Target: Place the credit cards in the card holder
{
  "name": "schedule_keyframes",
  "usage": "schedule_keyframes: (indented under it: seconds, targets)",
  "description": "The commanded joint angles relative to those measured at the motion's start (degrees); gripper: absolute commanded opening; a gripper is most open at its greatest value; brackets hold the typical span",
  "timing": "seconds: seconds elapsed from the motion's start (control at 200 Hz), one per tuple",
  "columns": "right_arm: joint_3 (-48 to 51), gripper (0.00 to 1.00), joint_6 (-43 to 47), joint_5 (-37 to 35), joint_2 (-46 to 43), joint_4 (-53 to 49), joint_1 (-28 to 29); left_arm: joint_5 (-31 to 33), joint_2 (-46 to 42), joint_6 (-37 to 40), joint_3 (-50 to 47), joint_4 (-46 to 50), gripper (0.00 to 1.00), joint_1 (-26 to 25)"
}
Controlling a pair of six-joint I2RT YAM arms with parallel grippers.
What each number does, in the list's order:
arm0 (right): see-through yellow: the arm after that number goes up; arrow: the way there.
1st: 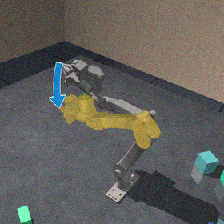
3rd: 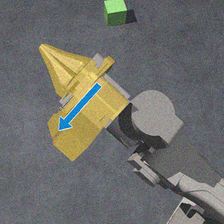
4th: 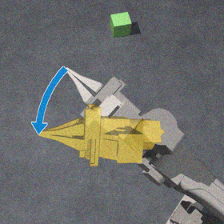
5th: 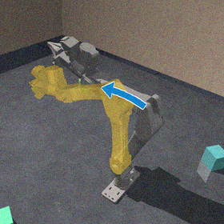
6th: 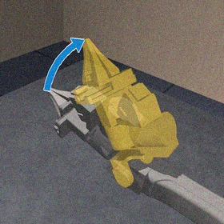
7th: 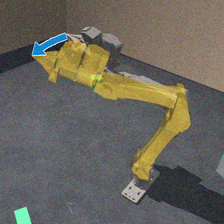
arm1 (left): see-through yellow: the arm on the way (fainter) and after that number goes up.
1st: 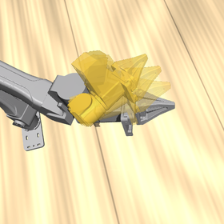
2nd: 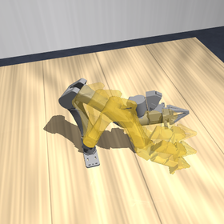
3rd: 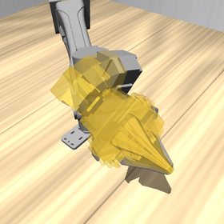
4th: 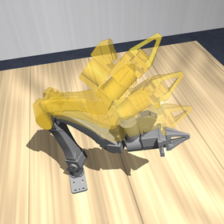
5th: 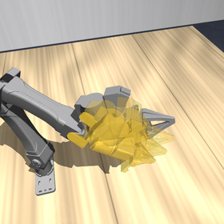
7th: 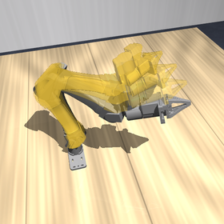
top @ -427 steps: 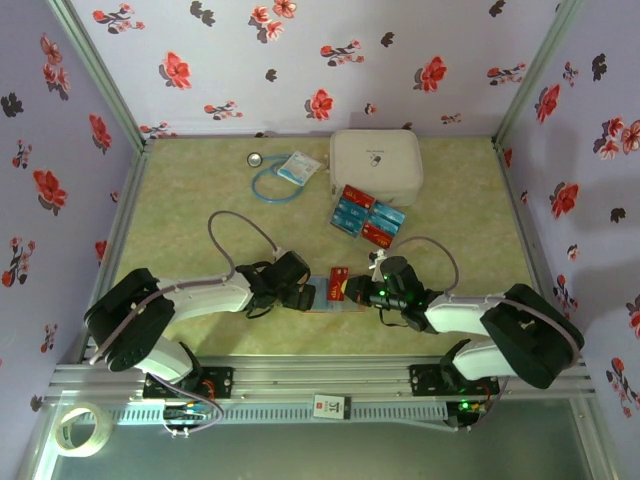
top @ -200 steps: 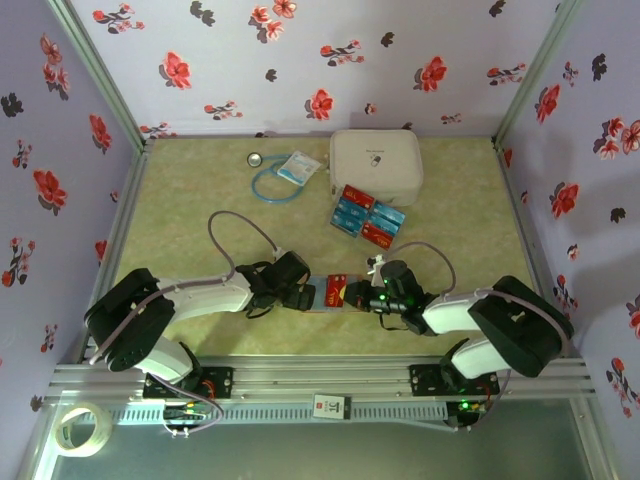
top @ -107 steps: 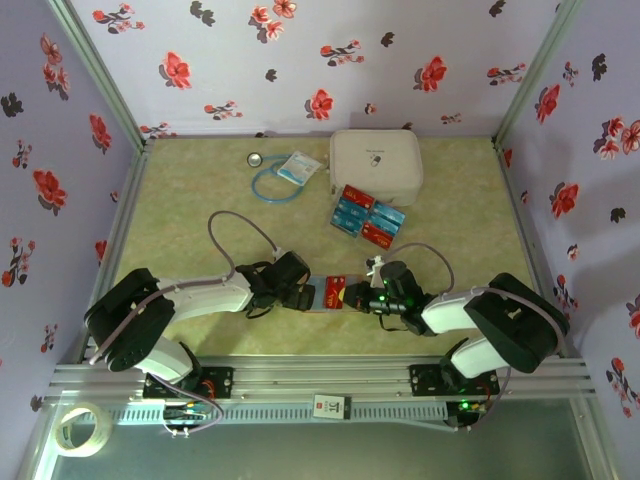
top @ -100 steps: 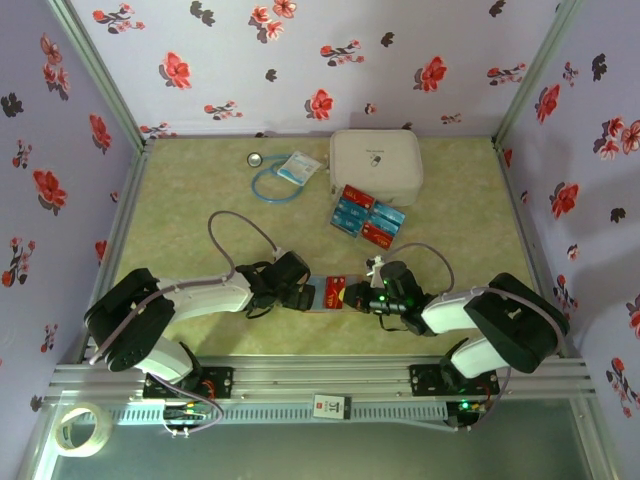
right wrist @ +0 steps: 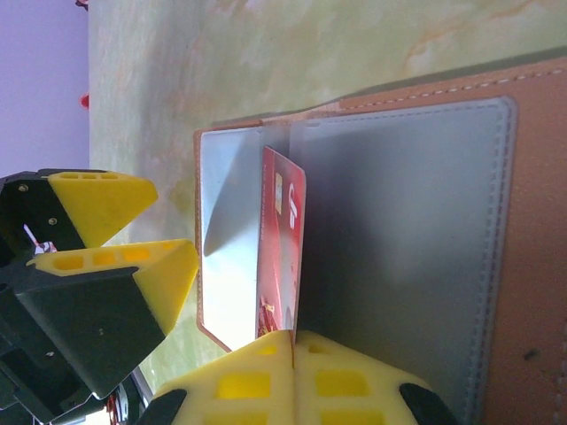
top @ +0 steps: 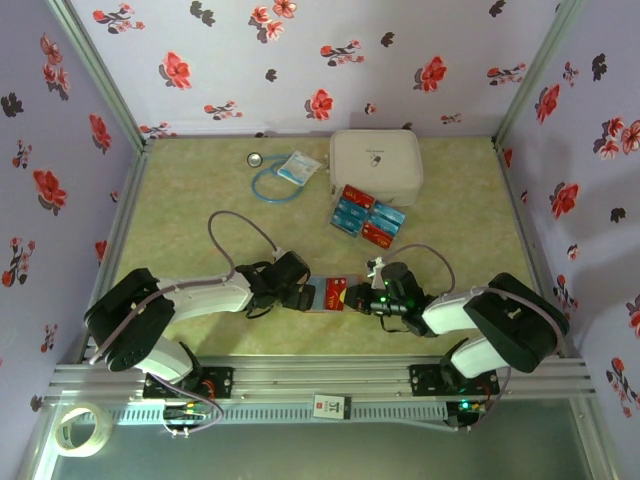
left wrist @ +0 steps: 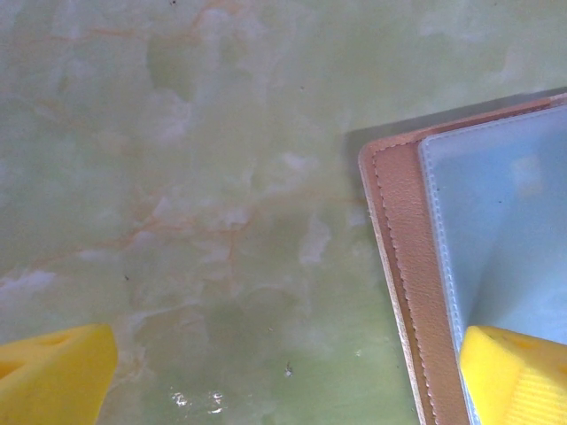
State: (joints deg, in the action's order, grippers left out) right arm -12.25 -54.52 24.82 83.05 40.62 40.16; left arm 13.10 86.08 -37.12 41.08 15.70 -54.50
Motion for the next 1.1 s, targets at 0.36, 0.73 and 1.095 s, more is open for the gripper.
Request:
schedule_keyframes:
  seconds: [0.36, 0.73, 1.095]
  targets:
    - [-1.1, 0.00, 0.0, 2.9, 7.1, 2.2, -0.4, 1.5, 0.3, -0.2, -0.9, 1.6, 1.00, -0.5]
    - [-2.3, 0.32, -0.4, 3.8, 8.1, 1.4, -0.4, 1.6, 0.0, -0.4, -0.9, 1.5, 1.00, -0.5]
    - [-9.5, 0.51, 5.8, -0.6, -1.2, -20.5, -0.4, 1.4, -1.8, -0.9, -1.8, 1.0, 1.00, 0.4]
